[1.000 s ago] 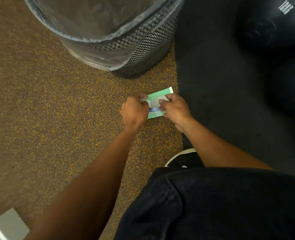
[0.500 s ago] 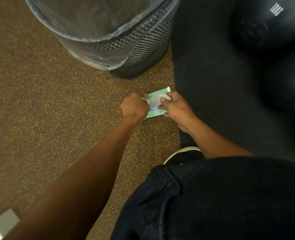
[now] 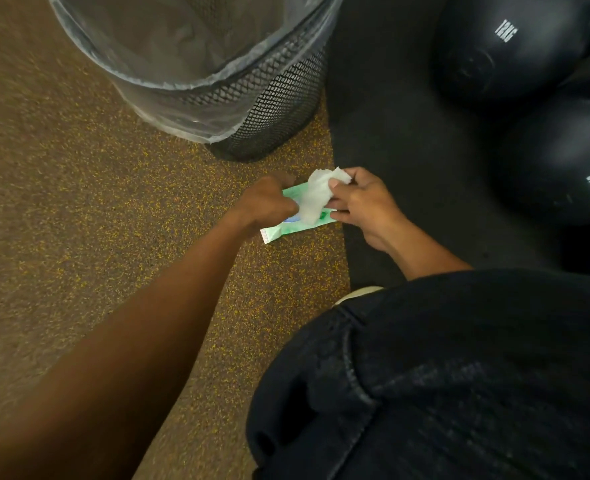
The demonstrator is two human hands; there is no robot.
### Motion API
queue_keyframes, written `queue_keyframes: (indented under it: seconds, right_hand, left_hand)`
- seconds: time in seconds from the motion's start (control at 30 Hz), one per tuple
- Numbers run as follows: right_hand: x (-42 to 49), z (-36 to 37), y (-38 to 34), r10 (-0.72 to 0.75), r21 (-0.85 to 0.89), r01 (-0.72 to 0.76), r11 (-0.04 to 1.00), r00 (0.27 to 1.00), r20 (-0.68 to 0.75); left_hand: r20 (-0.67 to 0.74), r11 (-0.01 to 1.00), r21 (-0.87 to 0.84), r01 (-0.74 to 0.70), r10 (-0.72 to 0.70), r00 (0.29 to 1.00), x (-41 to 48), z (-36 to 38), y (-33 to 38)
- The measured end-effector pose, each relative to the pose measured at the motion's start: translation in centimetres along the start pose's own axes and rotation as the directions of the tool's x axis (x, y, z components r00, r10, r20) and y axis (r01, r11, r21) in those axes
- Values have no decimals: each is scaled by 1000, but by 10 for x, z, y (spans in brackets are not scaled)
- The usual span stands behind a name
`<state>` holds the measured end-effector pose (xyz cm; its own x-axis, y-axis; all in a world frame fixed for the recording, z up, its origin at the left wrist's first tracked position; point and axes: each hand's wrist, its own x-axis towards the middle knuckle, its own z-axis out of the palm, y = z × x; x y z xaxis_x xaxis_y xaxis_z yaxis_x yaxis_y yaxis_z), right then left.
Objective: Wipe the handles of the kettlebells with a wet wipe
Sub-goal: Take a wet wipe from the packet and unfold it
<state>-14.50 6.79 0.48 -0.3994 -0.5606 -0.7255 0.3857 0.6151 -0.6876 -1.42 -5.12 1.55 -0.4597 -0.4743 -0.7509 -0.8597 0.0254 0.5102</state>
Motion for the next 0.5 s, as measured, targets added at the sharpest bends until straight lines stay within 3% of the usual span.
queue_keyframes:
  seconds: [0.07, 0.17, 0.4, 0.5]
  right_hand:
    - [-7, -5, -7, 3, 32, -3, 999, 1000, 6]
    - [-24, -21, -21, -5, 102, 6, 995, 1000, -7]
    - [-86, -92, -77, -119, 176, 139, 975, 986, -117]
    - [-122, -126, -96, -182, 191, 208, 959, 972, -146]
  left_hand:
    - [32, 990, -102, -99, 102, 994, -7, -2, 15]
    - [96, 954, -279, -109, 141, 985, -15, -6, 46]
    - [256, 943, -299, -146, 226, 940, -42, -2, 139]
    - [313, 953, -222, -208, 272, 910, -65, 4, 191]
